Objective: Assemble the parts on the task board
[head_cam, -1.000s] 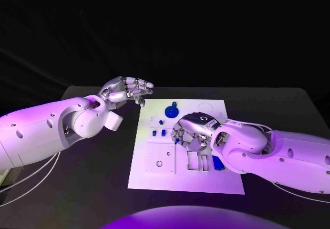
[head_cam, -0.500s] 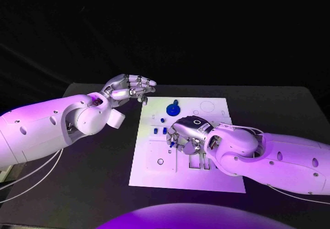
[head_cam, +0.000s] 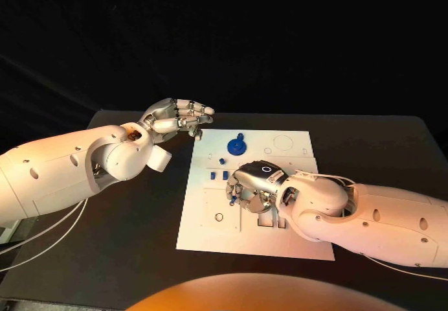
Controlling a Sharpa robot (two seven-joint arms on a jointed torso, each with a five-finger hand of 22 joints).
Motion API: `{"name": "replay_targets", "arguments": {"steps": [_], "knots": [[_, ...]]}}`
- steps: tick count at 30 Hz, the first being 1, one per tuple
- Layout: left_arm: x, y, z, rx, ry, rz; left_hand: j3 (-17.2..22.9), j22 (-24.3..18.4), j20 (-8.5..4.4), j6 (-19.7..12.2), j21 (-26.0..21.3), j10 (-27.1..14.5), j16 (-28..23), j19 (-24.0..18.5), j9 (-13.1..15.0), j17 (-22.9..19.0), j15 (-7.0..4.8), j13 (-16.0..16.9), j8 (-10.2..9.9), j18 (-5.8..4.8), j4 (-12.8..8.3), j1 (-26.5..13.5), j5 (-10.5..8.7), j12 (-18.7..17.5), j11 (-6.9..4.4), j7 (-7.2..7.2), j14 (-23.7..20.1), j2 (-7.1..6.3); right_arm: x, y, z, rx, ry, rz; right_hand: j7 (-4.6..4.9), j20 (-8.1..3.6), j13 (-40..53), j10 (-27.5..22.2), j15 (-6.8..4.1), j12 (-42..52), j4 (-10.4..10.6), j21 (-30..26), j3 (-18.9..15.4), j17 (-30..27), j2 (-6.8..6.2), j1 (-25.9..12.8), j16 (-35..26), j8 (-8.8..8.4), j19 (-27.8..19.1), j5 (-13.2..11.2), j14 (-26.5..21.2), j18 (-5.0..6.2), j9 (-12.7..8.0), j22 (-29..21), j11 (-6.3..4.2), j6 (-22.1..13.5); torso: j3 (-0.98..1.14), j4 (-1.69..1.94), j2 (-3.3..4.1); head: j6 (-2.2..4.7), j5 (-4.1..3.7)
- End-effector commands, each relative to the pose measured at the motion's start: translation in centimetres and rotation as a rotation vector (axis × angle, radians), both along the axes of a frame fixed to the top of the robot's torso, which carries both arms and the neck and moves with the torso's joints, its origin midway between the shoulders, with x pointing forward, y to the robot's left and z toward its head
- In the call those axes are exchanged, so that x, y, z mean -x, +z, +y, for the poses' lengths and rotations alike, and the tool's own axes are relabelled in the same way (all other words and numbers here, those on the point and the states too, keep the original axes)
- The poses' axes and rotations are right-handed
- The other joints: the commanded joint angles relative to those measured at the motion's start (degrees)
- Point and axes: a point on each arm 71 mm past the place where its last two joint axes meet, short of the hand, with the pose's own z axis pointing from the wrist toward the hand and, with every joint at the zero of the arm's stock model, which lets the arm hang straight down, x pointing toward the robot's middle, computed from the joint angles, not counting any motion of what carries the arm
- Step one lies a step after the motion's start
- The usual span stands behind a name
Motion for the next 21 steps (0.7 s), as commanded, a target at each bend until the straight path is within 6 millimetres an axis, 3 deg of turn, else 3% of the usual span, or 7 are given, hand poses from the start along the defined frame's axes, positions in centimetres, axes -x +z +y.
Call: {"name": "replay_targets", "arguments": {"steps": [1,21], "knots": [[0.07,0.06,-0.22,0.009,-0.018,0.002,-0.03,-0.09,-0.14,-0.2,-0.37,-0.4,-0.31,0.26,-0.09,-0.07,0.4,-0.05,-0.23,0.81,-0.27,-0.14,0.25,-0.38,0.18,-0.01,0.08,-0.54,0.09,-0.18,0.01,0.024,0.005,-0.001,0.32,-0.19,0.09,2.39,-0.22,0.31,-0.13,-0.2,0.31,-0.05,0.46,-0.29,0.11,0.32,-0.04,0.32,2.44,-0.98,0.05,5.55,-1.92,-0.05,0.03,-0.02,-0.04,-0.09,0.06],[0.08,0.01,-0.24,0.005,-0.022,0.006,-0.03,-0.12,-0.08,-0.31,-0.42,-0.56,-0.33,0.25,-0.08,-0.09,0.45,-0.09,-0.2,0.81,-0.3,-0.25,0.25,-0.38,0.24,0.03,0.06,-0.56,0.14,-0.47,0.22,0.039,0.007,0.008,0.34,-0.19,0.13,2.37,-0.21,0.26,-0.18,-0.29,0.36,-0.12,0.47,-0.35,0.08,0.32,-0.09,0.31,2.43,-0.95,0.11,5.49,-1.91,-0.1,-0.03,0.01,-0.01,-0.09,0.07]]}}
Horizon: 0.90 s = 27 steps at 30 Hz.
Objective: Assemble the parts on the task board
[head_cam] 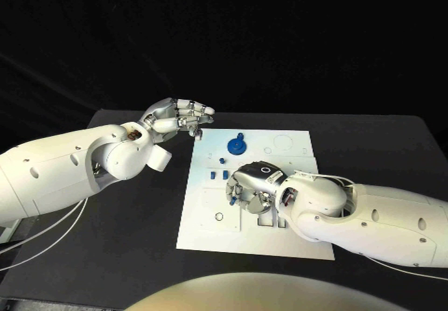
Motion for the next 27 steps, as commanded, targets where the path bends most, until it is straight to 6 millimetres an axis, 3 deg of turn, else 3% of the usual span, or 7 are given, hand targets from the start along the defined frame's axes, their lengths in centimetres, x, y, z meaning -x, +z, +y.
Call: {"name": "replay_targets", "arguments": {"steps": [1,17,27], "knots": [[0.09,0.07,-0.23,0.008,-0.02,0.001,-0.03,-0.07,-0.08,-0.31,-0.2,-0.35,-0.33,0.25,-0.08,-0.05,0.45,-0.1,-0.2,0.81,-0.3,-0.02,0.25,-0.38,0.02,0.03,0.06,-0.33,0.04,-0.24,0.07,0.028,0.003,0.001,0.35,-0.19,0.06,2.19,-0.3,0.18,-0.02,-0.29,0.21,-0.05,0.4,0.04,0.08,0.14,-0.09,0.13,2.34,-0.95,0.01,5.5,-1.73,-0.09,-0.03,0.02,0.02,0.02,0.05],[0.11,0.07,-0.25,0.007,-0.021,0.002,-0.03,-0.07,-0.08,-0.31,-0.2,-0.35,-0.33,0.25,-0.08,-0.05,0.45,-0.1,-0.2,0.81,-0.3,-0.02,0.25,-0.38,0.02,0.03,0.06,-0.33,0.1,-0.77,0.59,0.085,0.011,0.015,0.39,-0.18,0.16,2.15,-0.27,0.05,-0.15,-0.57,0.31,-0.34,0.41,-0.14,-0.04,0.15,-0.25,0.11,2.29,-0.88,0.15,5.32,-1.69,-0.22,0.0,0.0,0.05,-0.09,-0.06],[0.11,0.04,-0.32,0.006,-0.027,0.005,-0.03,-0.07,-0.08,-0.31,-0.2,-0.35,-0.33,0.25,-0.08,-0.05,0.45,-0.1,-0.2,0.81,-0.3,-0.02,0.25,-0.38,0.02,0.03,0.06,-0.33,0.09,-1.14,0.67,0.101,0.009,0.025,0.44,0.04,0.7,1.1,-0.04,-1.05,-0.02,-1.41,-1.27,-0.82,-0.03,-2.5,0.03,0.09,-0.71,-0.16,2.18,-0.7,1.0,4.91,-1.46,-1.32,0.0,-0.01,-0.04,-0.16,-0.19]]}}
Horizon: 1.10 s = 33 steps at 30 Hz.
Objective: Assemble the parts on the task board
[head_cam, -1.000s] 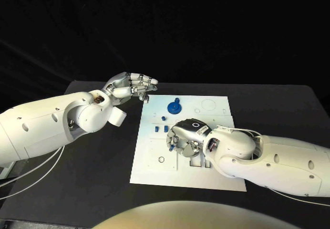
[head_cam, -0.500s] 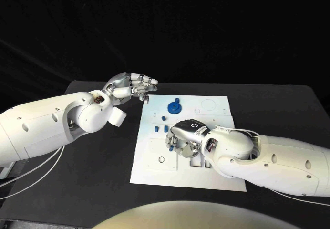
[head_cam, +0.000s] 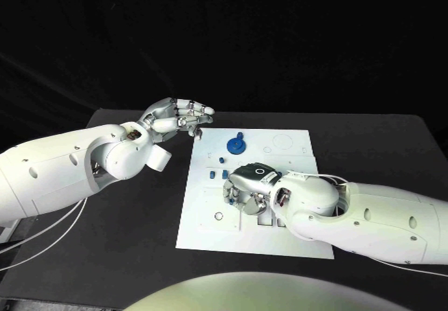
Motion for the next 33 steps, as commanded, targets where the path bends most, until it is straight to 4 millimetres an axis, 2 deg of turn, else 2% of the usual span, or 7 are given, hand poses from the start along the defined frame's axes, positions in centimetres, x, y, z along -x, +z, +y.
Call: {"name": "replay_targets", "arguments": {"steps": [1,4,9,12,20,30,33], "knots": [[0.1,0.1,-0.3,0.008,-0.023,0.001,0.0,-0.12,-0.03,-0.37,-0.26,-0.48,-0.35,0.24,-0.05,-0.08,0.49,-0.09,-0.14,0.82,-0.33,-0.1,0.25,-0.36,0.06,0.05,0.03,-0.29,0.0,-0.6,-0.3,0.041,-0.014,0.009,0.43,0.21,0.11,0.07,0.01,-0.64,0.26,-0.66,-0.71,-0.24,-0.26,-1.36,0.0,-0.5,-0.54,-0.15,2.04,-0.63,0.02,4.68,-0.74,-1.11,0.02,-0.03,-0.09,-0.04,-0.04],[0.1,0.0,-0.3,0.008,-0.025,0.003,0.0,-0.12,-0.03,-0.37,-0.26,-0.48,-0.35,0.24,-0.05,-0.08,0.49,-0.09,-0.14,0.82,-0.33,-0.1,0.25,-0.36,0.06,0.05,0.03,-0.29,-0.2,-0.5,-0.5,0.021,-0.04,-0.003,1.19,0.64,0.17,-1.3,0.56,-1.63,0.55,-2.07,-1.3,-1.03,-1.33,-2.32,-0.34,-2.81,-1.24,-0.07,1.76,-0.35,-0.68,3.8,-0.04,-4.54,0.03,0.0,-0.1,-0.02,-0.07],[0.1,0.0,-0.2,0.005,-0.027,0.005,0.01,-0.13,-0.02,-0.36,-0.27,-0.5,-0.36,0.23,-0.04,-0.09,0.5,-0.09,-0.11,0.82,-0.34,-0.12,0.25,-0.34,0.06,0.05,0.02,-0.27,-0.3,-0.2,-0.9,-0.013,-0.067,-0.022,1.36,0.99,0.15,-2.49,0.89,-2.22,0.44,-2.68,-1.66,-1.52,-2.44,-2.54,-0.46,-4.09,-1.44,-0.08,1.62,-0.22,-0.98,3.45,0.34,-5.96,0.04,0.07,-0.09,0.04,-0.04],[0.0,0.0,-0.2,0.003,-0.026,0.006,0.01,-0.13,-0.02,-0.36,-0.27,-0.5,-0.36,0.23,-0.04,-0.09,0.5,-0.09,-0.11,0.82,-0.34,-0.12,0.25,-0.34,0.06,0.05,0.02,-0.27,-0.3,0.0,-1.2,-0.039,-0.079,-0.031,1.17,1.03,0.19,-3.15,0.78,-2.43,0.36,-2.99,-1.75,-1.8,-3.04,-2.57,-0.49,-5.13,-1.52,-0.05,1.55,-0.13,-1.24,3.29,0.11,-7.4,0.04,0.01,-0.06,0.19,0.01],[0.0,-0.1,-0.1,0.001,-0.026,0.008,0.01,-0.13,-0.02,-0.36,-0.27,-0.5,-0.36,0.23,-0.04,-0.09,0.5,-0.09,-0.11,0.82,-0.34,-0.12,0.25,-0.34,0.06,0.05,0.02,-0.27,0.1,1.0,-2.8,-0.085,-0.101,-0.046,1.18,0.98,0.29,-3.23,0.7,-2.34,0.37,-2.77,-1.94,-1.96,-3.44,-2.68,-0.5,-5.62,-1.33,-0.08,1.51,-0.19,-1.34,3.48,0.04,-8.03,0.06,-0.05,-0.08,0.45,-0.11],[0.0,-0.2,0.0,-0.002,-0.027,0.011,0.01,-0.13,-0.02,-0.36,-0.27,-0.5,-0.36,0.23,-0.04,-0.09,0.5,-0.09,-0.11,0.82,-0.34,-0.12,0.25,-0.34,0.06,0.05,0.02,-0.27,-1.4,4.8,-7.6,-0.077,-0.203,-0.054,1.45,1.28,0.1,-5.51,1.24,-2.91,1.35,-3.18,-3.47,-2.32,-4.4,-4.29,-0.39,-5.79,-1.34,-0.12,1.46,-0.19,-1.1,3.32,0.79,-7.33,-0.05,-0.15,-0.12,1.01,-0.78],[0.0,-0.3,0.0,-0.002,-0.029,0.012,0.01,-0.13,-0.02,-0.36,-0.27,-0.5,-0.36,0.23,-0.04,-0.09,0.5,-0.09,-0.11,0.82,-0.34,-0.12,0.25,-0.34,0.06,0.05,0.02,-0.27,-2.4,5.6,-9.5,-0.048,-0.242,-0.059,1.94,1.91,-0.71,-8.74,1.89,-2.93,1.24,-4.77,-7.5,-3.42,-4.38,-4.81,-0.72,-6.54,-2.02,-0.08,1.12,0.13,-1.16,2.4,1.45,-7.56,-0.03,-0.12,-0.1,1.27,-1.1]]}}
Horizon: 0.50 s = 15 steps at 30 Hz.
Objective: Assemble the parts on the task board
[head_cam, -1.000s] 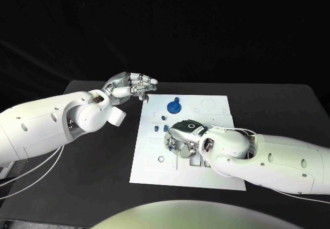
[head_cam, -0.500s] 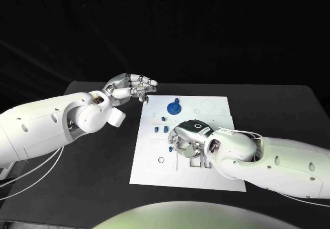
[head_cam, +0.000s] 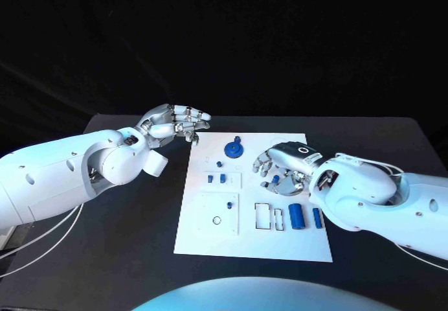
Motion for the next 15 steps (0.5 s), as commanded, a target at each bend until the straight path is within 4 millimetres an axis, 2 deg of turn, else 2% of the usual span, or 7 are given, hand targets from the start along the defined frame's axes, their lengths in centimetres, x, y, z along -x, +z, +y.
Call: {"name": "replay_targets", "arguments": {"steps": [1,3,4,7,9,10,15], "knots": [[0.1,0.0,-0.3,0.008,-0.024,-0.001,0.01,-0.1,0.01,-0.35,-0.31,-0.54,-0.37,0.22,0.0,-0.11,0.52,-0.11,-0.03,0.82,-0.35,-0.19,0.23,-0.29,0.07,0.05,0.0,-0.23,-0.6,0.1,-1.4,0.017,-0.041,0.05,0.48,0.5,-0.49,-1.7,0.63,0.05,0.01,-0.9,-3.49,-0.62,0.08,-0.46,-0.31,-0.77,-0.17,-0.13,1.42,0.18,-0.07,2.28,0.23,-0.25,0.0,0.01,-0.01,0.36,-0.41],[0.1,0.0,-0.3,0.008,-0.026,0.0,0.01,-0.1,0.01,-0.35,-0.31,-0.54,-0.37,0.22,0.0,-0.11,0.52,-0.11,-0.03,0.82,-0.35,-0.19,0.23,-0.29,0.07,0.05,0.0,-0.23,-1.1,0.2,-2.3,0.046,-0.057,0.051,0.54,0.58,-0.61,-1.98,0.71,0.26,0.34,-1.01,-5.41,-0.81,0.38,-0.05,-0.26,-1.07,-0.14,-0.02,1.37,0.21,-0.12,2.27,0.29,-0.2,0.02,0.04,-0.01,0.48,-0.49],[0.1,0.0,-0.3,0.008,-0.027,0.0,0.01,-0.1,0.01,-0.35,-0.31,-0.54,-0.37,0.22,0.0,-0.11,0.52,-0.11,-0.03,0.82,-0.35,-0.19,0.23,-0.29,0.07,0.05,0.0,-0.23,-1.3,0.2,-2.6,0.057,-0.061,0.051,0.48,0.67,-0.78,-2.67,0.69,0.22,0.69,-1.42,-7.44,-0.99,0.59,0.34,-0.24,-1.37,-0.28,0.04,1.32,0.26,-0.19,2.06,0.33,-0.28,0.02,0.05,-0.01,0.5,-0.52],[0.1,0.0,-0.3,0.009,-0.028,0.0,0.01,-0.1,0.01,-0.35,-0.31,-0.54,-0.37,0.22,0.0,-0.11,0.52,-0.11,-0.03,0.82,-0.35,-0.19,0.23,-0.29,0.07,0.05,0.0,-0.23,-1.6,0.0,-3.1,0.085,-0.068,0.055,0.53,0.74,-1.39,-4.42,0.75,1.75,3.2,-2.25,-15.49,-1.95,2.48,3.87,-0.21,-2.52,-0.36,0.25,1.09,0.36,-0.4,1.79,0.44,-0.29,0.06,0.11,0.05,0.66,-0.63],[0.1,0.0,-0.3,0.009,-0.029,0.0,0.01,-0.1,0.01,-0.35,-0.31,-0.54,-0.37,0.22,0.0,-0.11,0.52,-0.11,-0.03,0.82,-0.35,-0.19,0.23,-0.29,0.07,0.05,0.0,-0.23,-1.8,-0.2,-3.3,0.098,-0.07,0.06,0.52,0.77,-1.62,-4.99,0.8,2.12,4.01,-2.41,-17.28,-2.15,2.96,4.86,-0.19,-2.75,-0.36,0.3,1.05,0.39,-0.45,1.76,0.49,-0.23,0.08,0.13,0.07,0.69,-0.64],[0.1,0.0,-0.3,0.009,-0.029,0.0,0.01,-0.1,0.01,-0.35,-0.31,-0.54,-0.37,0.22,0.0,-0.11,0.52,-0.11,-0.03,0.82,-0.35,-0.19,0.23,-0.29,0.07,0.05,0.0,-0.23,-1.8,-0.4,-3.4,0.105,-0.07,0.063,0.45,0.8,-1.88,-5.55,0.83,2.64,5.05,-2.62,-19.2,-2.38,3.41,6.18,-0.14,-3.03,-0.35,0.33,1.01,0.41,-0.5,1.73,0.51,-0.13,0.07,0.11,0.06,0.69,-0.65],[0.1,0.0,-0.3,0.009,-0.03,0.001,0.01,-0.1,0.01,-0.35,-0.31,-0.54,-0.37,0.22,0.0,-0.11,0.52,-0.11,-0.03,0.82,-0.35,-0.19,0.23,-0.29,0.07,0.05,0.0,-0.23,-1.9,-1.0,-3.5,0.129,-0.072,0.086,0.42,0.8,-2.06,-5.73,0.83,3.22,5.9,-2.36,-20.19,-2.19,3.91,7.46,0.12,-3.19,-0.13,0.36,1.07,0.34,-0.52,1.97,0.5,0.12,0.02,0.19,0.08,0.68,-0.7]]}}
